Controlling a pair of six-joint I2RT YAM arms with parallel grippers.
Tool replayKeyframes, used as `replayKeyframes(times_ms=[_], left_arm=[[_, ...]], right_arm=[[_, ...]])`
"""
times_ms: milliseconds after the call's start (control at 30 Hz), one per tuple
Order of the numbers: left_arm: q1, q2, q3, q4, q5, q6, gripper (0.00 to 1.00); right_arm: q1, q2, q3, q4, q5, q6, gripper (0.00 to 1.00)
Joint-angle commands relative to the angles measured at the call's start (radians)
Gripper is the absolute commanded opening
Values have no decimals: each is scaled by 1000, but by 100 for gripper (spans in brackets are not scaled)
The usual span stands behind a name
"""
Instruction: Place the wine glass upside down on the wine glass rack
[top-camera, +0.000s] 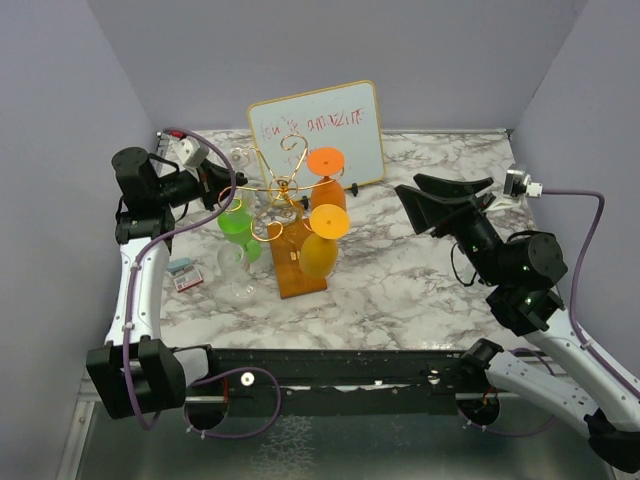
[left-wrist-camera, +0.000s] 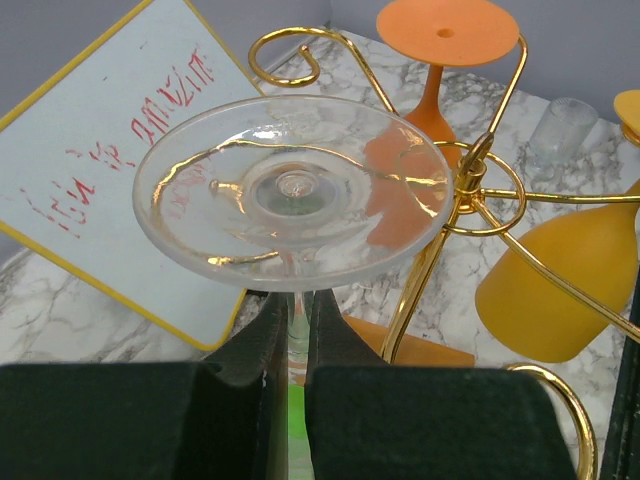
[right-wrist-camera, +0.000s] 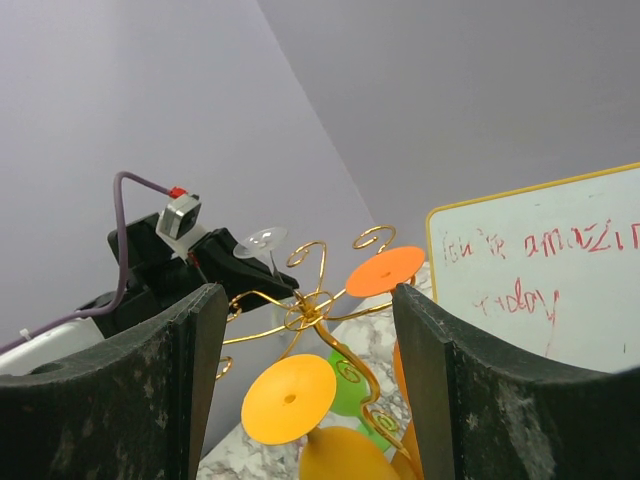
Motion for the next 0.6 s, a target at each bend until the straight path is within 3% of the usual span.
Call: replayKeyframes(times_ms=[0,233,567], left_arm=[[55,33,50,-39,158,1,0],[79,47,47,12,258,-42,0],[36,110,86,14,284,-39,0]], right_arm=[[1,-2,19,30,-29,9,72],[2,-10,8,35,-22,8,72],[2,-9,-10,58,-20,13,72]])
